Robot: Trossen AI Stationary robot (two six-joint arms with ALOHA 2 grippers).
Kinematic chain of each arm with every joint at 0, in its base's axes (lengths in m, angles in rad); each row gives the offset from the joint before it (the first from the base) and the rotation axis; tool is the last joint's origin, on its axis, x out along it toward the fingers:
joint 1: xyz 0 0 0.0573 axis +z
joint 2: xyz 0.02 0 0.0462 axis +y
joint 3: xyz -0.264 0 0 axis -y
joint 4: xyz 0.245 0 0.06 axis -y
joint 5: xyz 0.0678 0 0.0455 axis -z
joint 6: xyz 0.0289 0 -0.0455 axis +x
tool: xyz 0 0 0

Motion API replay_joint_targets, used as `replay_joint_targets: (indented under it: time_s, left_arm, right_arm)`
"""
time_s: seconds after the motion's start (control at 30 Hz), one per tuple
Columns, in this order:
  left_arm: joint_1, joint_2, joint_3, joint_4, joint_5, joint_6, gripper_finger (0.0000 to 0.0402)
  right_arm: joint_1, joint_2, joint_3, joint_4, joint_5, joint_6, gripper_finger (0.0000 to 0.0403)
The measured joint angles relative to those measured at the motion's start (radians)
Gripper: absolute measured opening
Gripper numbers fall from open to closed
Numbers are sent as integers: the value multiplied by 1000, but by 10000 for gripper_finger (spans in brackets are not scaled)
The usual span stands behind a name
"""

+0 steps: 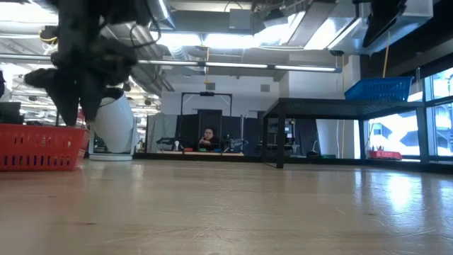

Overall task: Pick & Place Office Desk Supplies
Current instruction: Put the red bin filled with spring keychains on the shelf

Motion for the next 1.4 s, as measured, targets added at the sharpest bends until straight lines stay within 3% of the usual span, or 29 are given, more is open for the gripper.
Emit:
replay_joint_targets:
  time_s: [0.2,0.4,0.53,0.83,1.03,1.23,1.4]
  left_arm:
    - [0,60,-28,57,-78,-251,180]
    - [-3,129,-28,71,-149,-308,178]
    - [-3,173,-28,120,-137,-221,146]
    - [-18,217,-28,348,-52,-71,15]
    - [-29,217,-26,586,-51,150,11]
    - [-12,259,-20,846,-143,473,8]
    - [32,383,66,836,-116,615,8]
  right_arm:
    - [0,0,0,15,-25,-5,180]
    - [0,0,0,17,-25,-7,180]
    - [0,0,0,17,-19,-6,180]
    - [0,0,0,16,-16,-3,180]
    - [0,0,0,17,-15,-3,180]
    - [0,0,0,44,-15,5,180]
    - [0,0,0,54,-35,28,180]
